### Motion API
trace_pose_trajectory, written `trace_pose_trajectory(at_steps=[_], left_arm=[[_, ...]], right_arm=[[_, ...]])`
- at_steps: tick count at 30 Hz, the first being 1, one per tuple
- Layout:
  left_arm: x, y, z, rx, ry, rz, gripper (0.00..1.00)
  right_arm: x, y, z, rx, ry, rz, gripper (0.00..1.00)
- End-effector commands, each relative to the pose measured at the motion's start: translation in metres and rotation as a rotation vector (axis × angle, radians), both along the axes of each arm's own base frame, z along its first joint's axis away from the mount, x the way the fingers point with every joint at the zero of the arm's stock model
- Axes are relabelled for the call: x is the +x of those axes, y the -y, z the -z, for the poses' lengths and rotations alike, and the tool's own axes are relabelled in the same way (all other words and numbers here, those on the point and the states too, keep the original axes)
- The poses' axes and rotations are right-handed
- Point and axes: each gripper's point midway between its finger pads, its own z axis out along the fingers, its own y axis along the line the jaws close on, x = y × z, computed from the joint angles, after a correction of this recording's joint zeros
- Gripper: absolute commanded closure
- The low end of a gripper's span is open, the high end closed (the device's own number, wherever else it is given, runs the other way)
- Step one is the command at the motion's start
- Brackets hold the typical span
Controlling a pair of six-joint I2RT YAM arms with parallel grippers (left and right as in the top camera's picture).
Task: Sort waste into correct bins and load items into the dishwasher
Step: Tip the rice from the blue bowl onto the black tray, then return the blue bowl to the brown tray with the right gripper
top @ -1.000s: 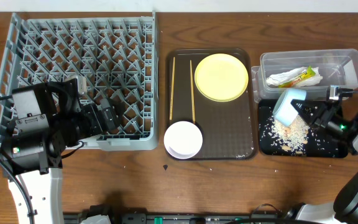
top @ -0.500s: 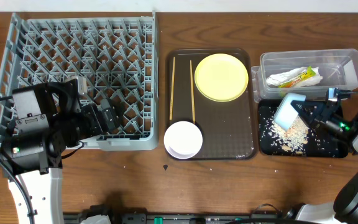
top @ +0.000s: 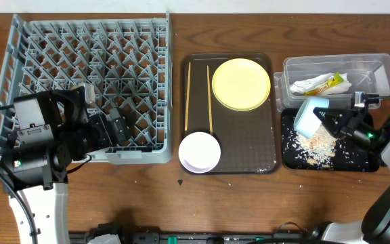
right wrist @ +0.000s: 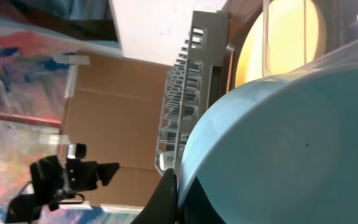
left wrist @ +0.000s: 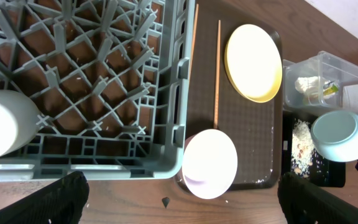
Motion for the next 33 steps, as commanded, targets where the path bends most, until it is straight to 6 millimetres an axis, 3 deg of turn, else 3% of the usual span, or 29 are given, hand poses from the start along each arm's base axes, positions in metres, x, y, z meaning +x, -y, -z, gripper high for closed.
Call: trace_pose_trajectory(at_steps=[1, 11, 13, 14, 16, 17, 19, 20, 22, 23, 24, 25, 27, 33], left_arm=[[0.001, 0.003, -0.004, -0.001, 0.013, 0.022, 0.02], [0.0, 0.003, -0.004, -0.001, 0.013, 0.022, 0.02], [0.0, 0.003, -0.004, -0.001, 0.012, 0.022, 0.02], [0.0, 0.003, -0.004, -0.001, 0.013, 0.022, 0.02], [0.001, 0.003, -0.004, 0.0, 0.014, 0.022, 0.02], [0.001, 0.002, -0.004, 0.0, 0.014, 0.022, 0.02], [0.0, 0.003, -0.004, -0.001, 0.012, 0.022, 0.02], [0.0, 0.003, -0.004, -0.001, 0.011, 0.022, 0.02], [0.001, 0.003, -0.004, 0.0, 0.014, 0.022, 0.02], [0.001, 0.003, -0.004, 0.0, 0.014, 0.022, 0.02], [0.001, 0.003, -0.004, -0.001, 0.013, 0.022, 0.02], [-0.001, 0.003, -0.003, -0.002, 0.008, 0.022, 0.02], [-0.001, 0.003, -0.003, -0.003, 0.006, 0.023, 0.02], [-0.001, 0.003, -0.003, -0.002, 0.007, 0.022, 0.02]], right_arm=[[0.003, 0.001, 0.014, -0.109, -0.113, 0.05, 0.99], [0.003, -0.004, 0.006, -0.132, -0.073, 0.037, 0.99], [-0.001, -0.013, -0.013, -0.074, 0.035, -0.022, 0.99], [0.001, -0.012, -0.008, -0.111, 0.029, -0.014, 0.99], [0.003, 0.001, 0.027, -0.188, -0.219, 0.094, 0.99], [0.0, -0.003, 0.023, -0.171, -0.201, 0.072, 0.99], [-0.005, -0.024, -0.012, -0.103, 0.072, -0.061, 0.99], [-0.007, -0.028, -0.017, -0.096, 0.12, -0.084, 0.99], [0.0, -0.019, 0.016, -0.172, -0.125, 0.004, 0.99], [-0.001, -0.02, 0.015, -0.171, -0.121, -0.001, 0.99], [-0.005, -0.033, -0.011, -0.122, 0.091, -0.089, 0.99], [-0.008, -0.04, -0.028, -0.076, 0.197, -0.137, 0.99], [0.002, -0.029, 0.005, -0.136, -0.091, -0.032, 0.99], [-0.004, -0.051, -0.024, -0.142, 0.022, -0.107, 0.99]])
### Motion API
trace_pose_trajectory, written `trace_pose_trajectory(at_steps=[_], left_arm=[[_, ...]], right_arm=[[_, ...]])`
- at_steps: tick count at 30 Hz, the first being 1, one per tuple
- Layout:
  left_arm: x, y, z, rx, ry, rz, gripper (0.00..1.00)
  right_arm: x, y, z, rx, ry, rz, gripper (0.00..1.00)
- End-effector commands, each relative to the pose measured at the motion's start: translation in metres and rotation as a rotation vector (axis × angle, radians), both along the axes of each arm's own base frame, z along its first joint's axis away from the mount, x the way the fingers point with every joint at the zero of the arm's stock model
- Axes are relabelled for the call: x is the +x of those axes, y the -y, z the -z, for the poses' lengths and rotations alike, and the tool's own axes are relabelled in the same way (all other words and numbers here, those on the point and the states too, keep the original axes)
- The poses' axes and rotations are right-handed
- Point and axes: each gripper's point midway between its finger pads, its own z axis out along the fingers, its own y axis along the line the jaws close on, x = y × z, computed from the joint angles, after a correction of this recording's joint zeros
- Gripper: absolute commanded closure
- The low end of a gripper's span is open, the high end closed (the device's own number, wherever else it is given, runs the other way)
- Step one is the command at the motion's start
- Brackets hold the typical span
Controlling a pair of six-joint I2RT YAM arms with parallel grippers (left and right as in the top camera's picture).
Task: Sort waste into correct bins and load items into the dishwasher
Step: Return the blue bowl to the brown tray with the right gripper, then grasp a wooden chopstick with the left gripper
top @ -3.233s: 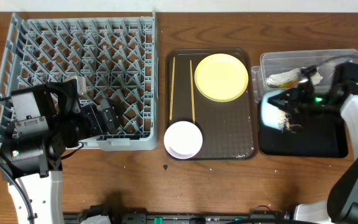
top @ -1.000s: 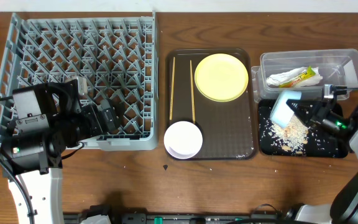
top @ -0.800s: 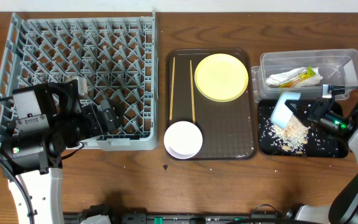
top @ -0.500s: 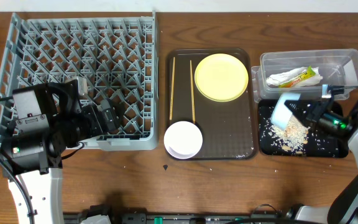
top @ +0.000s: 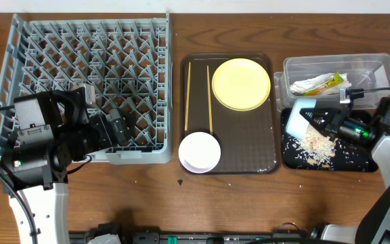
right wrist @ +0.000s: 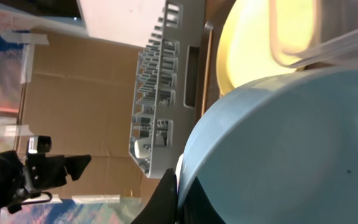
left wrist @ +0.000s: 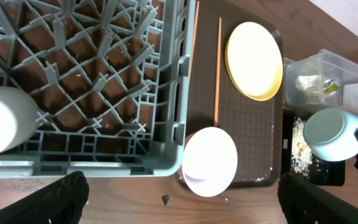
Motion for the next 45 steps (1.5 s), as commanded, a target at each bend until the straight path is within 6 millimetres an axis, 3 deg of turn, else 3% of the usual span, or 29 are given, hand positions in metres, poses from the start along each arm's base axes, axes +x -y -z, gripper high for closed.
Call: trace_pose_trajectory(at_steps=[1, 5, 8, 14, 17, 20, 24, 26, 27, 29, 30, 34, 39, 42, 45], left_arm=[[0.001, 0.002, -0.004, 0.0, 0.016, 0.022, 0.02], [0.002, 0.002, -0.005, 0.001, 0.024, 0.022, 0.02], [0.003, 0.002, -0.006, 0.002, 0.026, 0.022, 0.02], [0.003, 0.002, -0.006, 0.002, 0.027, 0.022, 0.02], [0.003, 0.002, -0.006, 0.002, 0.029, 0.022, 0.01], [0.005, 0.002, -0.007, 0.004, 0.036, 0.022, 0.01], [0.005, 0.002, -0.007, 0.004, 0.037, 0.023, 0.01], [0.005, 0.002, -0.007, 0.008, 0.041, 0.031, 0.01], [0.005, 0.004, -0.007, 0.015, 0.047, 0.045, 0.01], [0.004, 0.01, -0.009, 0.024, 0.057, 0.079, 0.01], [0.004, 0.015, -0.011, 0.024, 0.063, 0.098, 0.01], [0.011, 0.032, -0.02, 0.086, 0.084, 0.158, 0.02], [0.031, 0.056, -0.021, 0.217, 0.057, 0.188, 0.01], [0.049, 0.078, -0.007, 0.278, 0.026, 0.243, 0.01], [0.073, 0.102, 0.022, 0.356, -0.027, 0.293, 0.01]], right_arm=[[-0.003, -0.022, -0.033, -0.038, 0.09, -0.061, 0.99], [-0.004, -0.053, -0.049, -0.277, 0.167, -0.085, 0.99], [-0.006, -0.084, -0.046, -0.537, 0.228, -0.09, 0.99], [-0.015, -0.13, -0.005, -1.008, 0.276, -0.1, 0.99], [-0.023, -0.147, 0.023, -1.149, 0.271, -0.152, 0.99], [-0.033, -0.162, 0.058, -1.195, 0.201, -0.221, 0.99], [-0.044, -0.166, 0.093, -1.232, 0.105, -0.282, 0.99], [-0.045, -0.167, 0.097, -1.235, 0.096, -0.291, 0.99], [-0.044, -0.167, 0.096, -1.233, 0.101, -0.288, 0.92], [-0.039, -0.167, 0.088, -1.231, 0.117, -0.264, 0.62], [-0.035, -0.167, 0.08, -1.22, 0.126, -0.248, 0.59], [-0.016, -0.162, 0.034, -1.171, 0.167, -0.167, 0.52], [0.007, -0.148, -0.036, -1.041, 0.204, -0.083, 0.54], [0.019, -0.129, -0.066, -0.982, 0.191, -0.029, 0.55], [0.025, -0.113, -0.085, -0.901, 0.165, -0.012, 0.55]])
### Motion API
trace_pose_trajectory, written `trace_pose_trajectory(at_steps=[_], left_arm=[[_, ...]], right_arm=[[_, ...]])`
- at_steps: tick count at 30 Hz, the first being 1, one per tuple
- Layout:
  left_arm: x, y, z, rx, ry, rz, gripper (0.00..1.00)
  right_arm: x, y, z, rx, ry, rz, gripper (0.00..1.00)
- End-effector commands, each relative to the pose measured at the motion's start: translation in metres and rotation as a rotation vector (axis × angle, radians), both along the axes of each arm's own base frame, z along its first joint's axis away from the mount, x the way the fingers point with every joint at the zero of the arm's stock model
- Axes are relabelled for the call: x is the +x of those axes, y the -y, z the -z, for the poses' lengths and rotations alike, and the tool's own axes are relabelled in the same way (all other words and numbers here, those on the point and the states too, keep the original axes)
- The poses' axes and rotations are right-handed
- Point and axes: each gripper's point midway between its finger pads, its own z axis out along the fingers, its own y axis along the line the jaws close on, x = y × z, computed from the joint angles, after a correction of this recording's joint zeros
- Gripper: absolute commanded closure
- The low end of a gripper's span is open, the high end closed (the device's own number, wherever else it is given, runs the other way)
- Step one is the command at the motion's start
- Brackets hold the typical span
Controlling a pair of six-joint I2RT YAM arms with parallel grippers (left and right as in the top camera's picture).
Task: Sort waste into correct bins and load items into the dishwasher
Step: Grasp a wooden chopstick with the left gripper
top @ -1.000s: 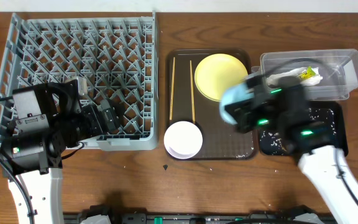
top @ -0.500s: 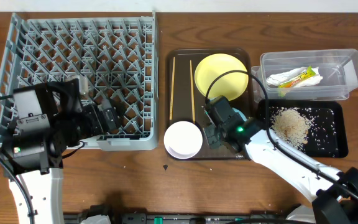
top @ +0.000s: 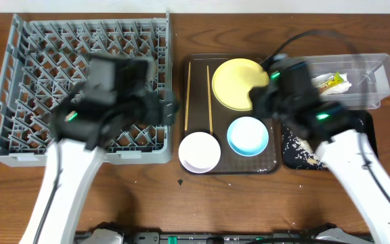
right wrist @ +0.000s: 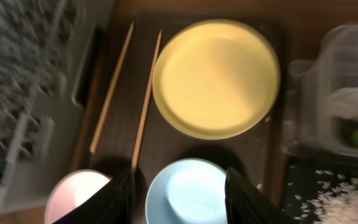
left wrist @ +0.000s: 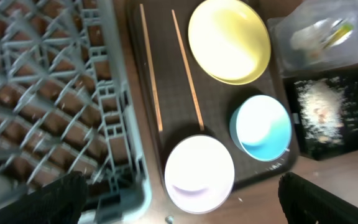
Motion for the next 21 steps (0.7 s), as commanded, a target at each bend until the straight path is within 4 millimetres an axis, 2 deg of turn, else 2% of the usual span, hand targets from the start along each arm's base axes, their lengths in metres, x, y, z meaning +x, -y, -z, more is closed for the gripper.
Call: trace_pose_trajectory(at_steps=[1, 6, 10, 12, 14, 21], left_arm=[[0.032, 0.012, 0.041, 0.168, -0.069, -0.017, 0.01], [0.071, 0.057, 0.088, 0.195, -0.165, 0.059, 0.02], [0.096, 0.091, 0.118, 0.149, -0.149, 0.107, 0.02], [0.105, 0.101, 0.132, 0.149, -0.138, 0.117, 0.11], [0.111, 0.107, 0.15, 0.164, -0.142, 0.12, 0.23], [0.112, 0.11, 0.225, 0.213, -0.272, 0.018, 0.38]], right_arm=[[0.002, 0.008, -0.019, 0.134, -0.03, -0.019, 0.55], [-0.002, 0.025, -0.018, 0.227, -0.098, -0.003, 0.55], [-0.007, 0.026, -0.013, 0.221, -0.128, 0.003, 0.54], [-0.009, 0.024, -0.012, 0.22, -0.132, -0.002, 0.54], [-0.01, 0.022, -0.012, 0.219, -0.134, -0.008, 0.55], [-0.01, 0.021, -0.012, 0.216, -0.133, -0.012, 0.57]])
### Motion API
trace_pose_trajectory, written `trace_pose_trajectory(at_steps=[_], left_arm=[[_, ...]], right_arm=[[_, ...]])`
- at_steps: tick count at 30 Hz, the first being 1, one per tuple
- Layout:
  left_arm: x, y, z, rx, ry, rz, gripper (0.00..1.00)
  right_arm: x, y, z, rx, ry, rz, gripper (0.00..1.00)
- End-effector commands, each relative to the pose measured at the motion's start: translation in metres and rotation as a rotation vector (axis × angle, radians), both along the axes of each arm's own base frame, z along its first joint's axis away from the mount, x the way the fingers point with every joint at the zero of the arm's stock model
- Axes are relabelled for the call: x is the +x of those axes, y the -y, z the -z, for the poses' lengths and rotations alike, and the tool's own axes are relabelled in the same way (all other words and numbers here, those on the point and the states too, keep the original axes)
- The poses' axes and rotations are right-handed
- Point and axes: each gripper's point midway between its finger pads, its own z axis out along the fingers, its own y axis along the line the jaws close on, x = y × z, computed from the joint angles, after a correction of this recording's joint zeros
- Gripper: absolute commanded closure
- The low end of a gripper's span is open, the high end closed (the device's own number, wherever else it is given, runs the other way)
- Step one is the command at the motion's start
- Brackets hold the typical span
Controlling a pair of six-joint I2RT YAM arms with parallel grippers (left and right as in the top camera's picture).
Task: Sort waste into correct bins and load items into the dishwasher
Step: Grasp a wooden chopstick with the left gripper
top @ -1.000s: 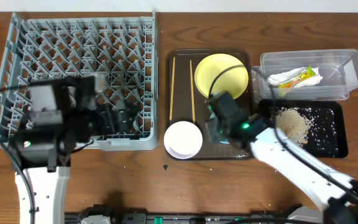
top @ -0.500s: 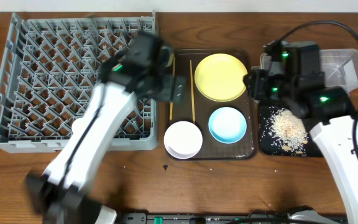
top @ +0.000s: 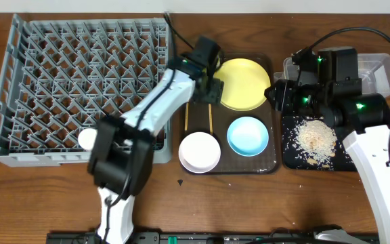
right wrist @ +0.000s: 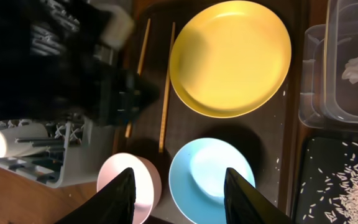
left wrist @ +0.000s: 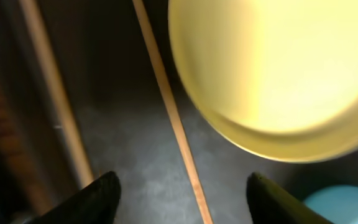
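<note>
Two wooden chopsticks point(top: 209, 108) lie on the brown tray point(top: 271, 161), left of the yellow plate point(top: 241, 83). My left gripper point(top: 208, 88) hangs low over them, open, its fingers either side of the right chopstick point(left wrist: 169, 112); the other chopstick point(left wrist: 55, 124) lies just outside. A light blue bowl point(top: 248, 135) and a white bowl point(top: 199, 151) stand upright at the tray's front. My right gripper point(right wrist: 179, 199) is open and empty, high above the blue bowl point(right wrist: 213, 177). The black bin point(top: 313, 139) holds spilled rice.
The grey dish rack point(top: 19, 129) fills the left side, with a white cup point(top: 87, 138) at its front edge. A clear bin point(top: 378, 68) with a wrapper sits behind the black bin, partly covered by my right arm.
My left gripper was high over the rack's edge and the tray; now it is low over the chopsticks beside the yellow plate. My right gripper has moved right, toward the bins. The blue bowl stays put.
First my right gripper held the blue bowl tilted over the black bin, above the rice. It still held it there a second later. Then the bowl stood on the tray with that gripper open above it. Now my left gripper straddles a chopstick.
</note>
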Motion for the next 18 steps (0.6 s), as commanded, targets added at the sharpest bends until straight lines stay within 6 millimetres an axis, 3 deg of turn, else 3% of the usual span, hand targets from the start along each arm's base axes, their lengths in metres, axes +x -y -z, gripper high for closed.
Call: trace_pose_trajectory(at_steps=[1, 7, 13, 18], left_arm=[[0.003, 0.0, 0.031, 0.033, -0.049, -0.065, 0.44], [-0.01, 0.0, 0.068, 0.07, -0.129, -0.084, 0.69], [-0.016, 0.004, 0.074, 0.082, -0.146, -0.075, 0.92], [-0.016, 0.0, 0.068, 0.087, -0.157, -0.086, 0.92]], right_arm=[[0.0, -0.005, -0.003, 0.011, 0.005, -0.017, 0.57], [0.0, -0.005, -0.003, 0.011, 0.003, -0.017, 0.57], [-0.001, -0.005, -0.002, 0.01, -0.004, -0.017, 0.58], [-0.002, -0.005, -0.001, 0.009, -0.008, -0.017, 0.58]])
